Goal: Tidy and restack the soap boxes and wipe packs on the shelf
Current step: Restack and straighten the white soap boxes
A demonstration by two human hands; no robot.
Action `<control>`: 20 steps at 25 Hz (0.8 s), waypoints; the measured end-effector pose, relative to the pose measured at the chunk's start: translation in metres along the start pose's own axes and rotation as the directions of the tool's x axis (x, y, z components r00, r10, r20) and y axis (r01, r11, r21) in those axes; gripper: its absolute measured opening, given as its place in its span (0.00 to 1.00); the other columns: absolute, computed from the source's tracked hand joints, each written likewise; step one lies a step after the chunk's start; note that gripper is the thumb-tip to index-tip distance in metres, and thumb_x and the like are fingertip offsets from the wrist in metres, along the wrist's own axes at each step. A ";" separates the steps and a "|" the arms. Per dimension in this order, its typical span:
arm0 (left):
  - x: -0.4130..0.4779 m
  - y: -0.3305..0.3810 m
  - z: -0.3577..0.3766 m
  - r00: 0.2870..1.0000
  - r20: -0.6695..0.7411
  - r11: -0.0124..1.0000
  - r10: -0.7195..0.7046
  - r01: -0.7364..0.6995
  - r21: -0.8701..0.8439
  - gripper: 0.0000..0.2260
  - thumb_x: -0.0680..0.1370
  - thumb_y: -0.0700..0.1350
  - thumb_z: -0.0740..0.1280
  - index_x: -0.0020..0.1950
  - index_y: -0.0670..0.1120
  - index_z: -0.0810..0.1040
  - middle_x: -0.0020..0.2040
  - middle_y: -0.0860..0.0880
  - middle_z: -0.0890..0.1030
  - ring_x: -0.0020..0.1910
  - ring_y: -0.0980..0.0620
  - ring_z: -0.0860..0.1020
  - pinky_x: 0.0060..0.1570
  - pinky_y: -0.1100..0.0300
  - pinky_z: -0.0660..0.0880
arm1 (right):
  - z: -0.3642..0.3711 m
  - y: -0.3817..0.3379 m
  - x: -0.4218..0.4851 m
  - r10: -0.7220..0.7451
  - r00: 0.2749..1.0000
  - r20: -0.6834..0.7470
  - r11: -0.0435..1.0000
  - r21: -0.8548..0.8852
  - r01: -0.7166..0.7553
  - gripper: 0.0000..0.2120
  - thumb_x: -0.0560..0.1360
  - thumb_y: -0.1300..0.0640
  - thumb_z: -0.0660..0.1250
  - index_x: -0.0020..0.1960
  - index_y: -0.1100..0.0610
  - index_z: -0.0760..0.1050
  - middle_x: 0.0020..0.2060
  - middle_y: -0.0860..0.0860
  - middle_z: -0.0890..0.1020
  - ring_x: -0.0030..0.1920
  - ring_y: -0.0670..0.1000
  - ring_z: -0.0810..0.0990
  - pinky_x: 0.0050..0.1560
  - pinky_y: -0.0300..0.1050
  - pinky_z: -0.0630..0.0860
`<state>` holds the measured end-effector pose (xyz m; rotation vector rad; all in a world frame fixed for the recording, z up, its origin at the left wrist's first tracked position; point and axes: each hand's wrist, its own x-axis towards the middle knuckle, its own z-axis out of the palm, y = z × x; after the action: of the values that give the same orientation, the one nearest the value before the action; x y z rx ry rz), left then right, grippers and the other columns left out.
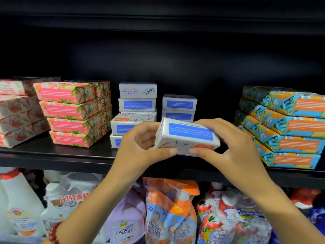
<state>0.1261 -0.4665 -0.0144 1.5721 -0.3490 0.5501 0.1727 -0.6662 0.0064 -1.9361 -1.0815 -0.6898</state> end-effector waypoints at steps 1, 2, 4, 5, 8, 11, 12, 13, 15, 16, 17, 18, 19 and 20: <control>0.000 0.001 0.000 1.000 0.014 1.000 -0.013 0.013 -0.016 0.29 0.55 0.51 0.80 0.54 0.50 0.79 0.52 0.49 0.84 0.53 0.51 0.82 0.48 0.61 0.77 | 0.002 -0.001 -0.001 -0.047 0.998 -0.038 0.999 -0.030 0.046 0.20 0.68 0.50 0.72 0.58 0.56 0.76 0.51 0.46 0.79 0.54 0.44 0.76 0.51 0.31 0.71; 0.001 0.001 0.000 0.999 0.036 0.999 -0.028 0.029 -0.016 0.33 0.53 0.53 0.81 0.56 0.50 0.78 0.52 0.50 0.84 0.52 0.53 0.81 0.47 0.63 0.77 | 0.004 -0.002 -0.003 -0.110 0.991 -0.079 0.991 -0.083 0.103 0.18 0.68 0.54 0.72 0.56 0.59 0.77 0.50 0.48 0.79 0.53 0.46 0.76 0.51 0.34 0.71; 0.001 0.001 0.002 0.998 0.048 0.998 -0.050 0.048 0.040 0.37 0.52 0.53 0.80 0.60 0.49 0.77 0.53 0.53 0.83 0.51 0.56 0.82 0.44 0.67 0.76 | 0.012 0.000 -0.007 -0.280 0.950 -0.137 0.941 -0.236 0.244 0.14 0.69 0.61 0.72 0.53 0.63 0.78 0.49 0.53 0.80 0.53 0.51 0.76 0.54 0.39 0.72; 0.001 0.002 0.001 0.998 0.039 0.996 -0.052 0.049 0.071 0.37 0.53 0.52 0.79 0.61 0.49 0.76 0.53 0.55 0.83 0.51 0.57 0.82 0.44 0.68 0.76 | 0.015 0.002 -0.009 -0.355 0.923 -0.150 0.906 -0.297 0.300 0.12 0.69 0.64 0.72 0.52 0.64 0.77 0.49 0.56 0.80 0.53 0.53 0.76 0.56 0.41 0.72; 0.002 0.002 -0.003 0.996 0.067 0.989 -0.056 0.046 0.141 0.36 0.53 0.51 0.80 0.60 0.51 0.76 0.53 0.55 0.83 0.52 0.57 0.81 0.47 0.66 0.76 | 0.023 0.008 -0.012 -0.448 0.878 -0.168 0.863 -0.340 0.375 0.15 0.68 0.69 0.70 0.54 0.61 0.73 0.49 0.59 0.80 0.55 0.55 0.75 0.60 0.44 0.71; 0.003 0.002 -0.008 0.996 0.090 0.984 0.018 -0.034 0.177 0.33 0.53 0.49 0.81 0.57 0.51 0.77 0.52 0.55 0.83 0.53 0.57 0.81 0.49 0.66 0.76 | 0.024 0.013 -0.012 -0.432 0.893 -0.126 0.852 -0.382 0.358 0.19 0.67 0.66 0.73 0.54 0.61 0.70 0.53 0.60 0.78 0.60 0.56 0.73 0.62 0.46 0.71; 0.002 0.001 -0.008 0.994 0.083 0.977 0.073 -0.088 0.196 0.32 0.54 0.48 0.81 0.57 0.52 0.77 0.53 0.55 0.83 0.54 0.57 0.80 0.49 0.66 0.75 | 0.022 0.014 -0.011 -0.368 0.924 -0.106 0.880 -0.361 0.309 0.22 0.66 0.62 0.74 0.57 0.61 0.70 0.57 0.59 0.77 0.62 0.55 0.71 0.64 0.44 0.69; 0.001 0.001 -0.007 0.988 0.081 0.964 0.133 -0.148 0.221 0.31 0.55 0.48 0.81 0.57 0.53 0.76 0.53 0.55 0.82 0.55 0.56 0.80 0.51 0.66 0.75 | 0.020 0.014 -0.009 -0.266 0.961 -0.078 0.923 -0.307 0.230 0.28 0.66 0.56 0.76 0.61 0.60 0.70 0.60 0.56 0.74 0.64 0.52 0.70 0.65 0.40 0.67; -0.001 0.002 -0.008 0.964 0.091 0.917 0.250 -0.266 0.297 0.30 0.59 0.49 0.80 0.59 0.54 0.75 0.55 0.56 0.80 0.57 0.56 0.78 0.53 0.66 0.74 | 0.012 0.010 -0.006 -0.007 0.999 0.053 0.995 -0.095 0.012 0.42 0.61 0.43 0.78 0.69 0.53 0.65 0.64 0.45 0.72 0.65 0.40 0.68 0.62 0.28 0.63; -0.002 0.003 -0.008 0.944 0.107 0.874 0.311 -0.329 0.358 0.29 0.61 0.50 0.79 0.59 0.53 0.74 0.56 0.57 0.79 0.58 0.55 0.77 0.54 0.65 0.73 | 0.009 0.008 -0.004 0.091 0.986 0.139 0.995 0.032 -0.097 0.46 0.57 0.39 0.78 0.70 0.49 0.63 0.63 0.39 0.73 0.63 0.36 0.68 0.60 0.25 0.63; -0.001 0.004 -0.009 0.918 0.134 0.814 0.372 -0.392 0.428 0.28 0.63 0.51 0.78 0.60 0.53 0.73 0.57 0.57 0.78 0.59 0.55 0.76 0.56 0.65 0.72 | 0.007 0.008 -0.004 0.139 0.969 0.202 0.974 0.150 -0.171 0.46 0.56 0.39 0.78 0.69 0.46 0.64 0.61 0.36 0.75 0.62 0.34 0.70 0.58 0.25 0.65; 0.000 0.005 -0.009 0.891 0.170 0.750 0.422 -0.448 0.487 0.27 0.65 0.51 0.77 0.61 0.51 0.73 0.58 0.57 0.76 0.60 0.56 0.75 0.57 0.65 0.71 | 0.004 0.009 -0.003 0.157 0.961 0.228 0.945 0.249 -0.214 0.43 0.57 0.40 0.78 0.68 0.45 0.66 0.59 0.36 0.76 0.60 0.35 0.73 0.57 0.27 0.68; 0.000 0.006 -0.009 0.864 0.211 0.691 0.457 -0.494 0.528 0.26 0.67 0.51 0.76 0.62 0.49 0.72 0.60 0.56 0.75 0.62 0.56 0.74 0.59 0.65 0.70 | 0.003 0.010 -0.001 0.172 0.960 0.220 0.917 0.322 -0.237 0.39 0.59 0.42 0.78 0.66 0.46 0.68 0.57 0.36 0.78 0.58 0.36 0.75 0.55 0.30 0.71; 0.001 0.006 -0.008 0.841 0.252 0.640 0.478 -0.530 0.556 0.24 0.69 0.50 0.74 0.62 0.48 0.71 0.62 0.55 0.74 0.64 0.57 0.72 0.61 0.65 0.68 | 0.001 0.009 0.001 0.188 0.960 0.205 0.895 0.367 -0.254 0.34 0.61 0.44 0.77 0.64 0.48 0.71 0.55 0.38 0.79 0.57 0.38 0.77 0.53 0.31 0.74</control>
<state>0.1225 -0.4589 -0.0086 2.1393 -0.7488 1.1269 0.1812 -0.6681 0.0033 -1.7480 -0.9867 -0.1692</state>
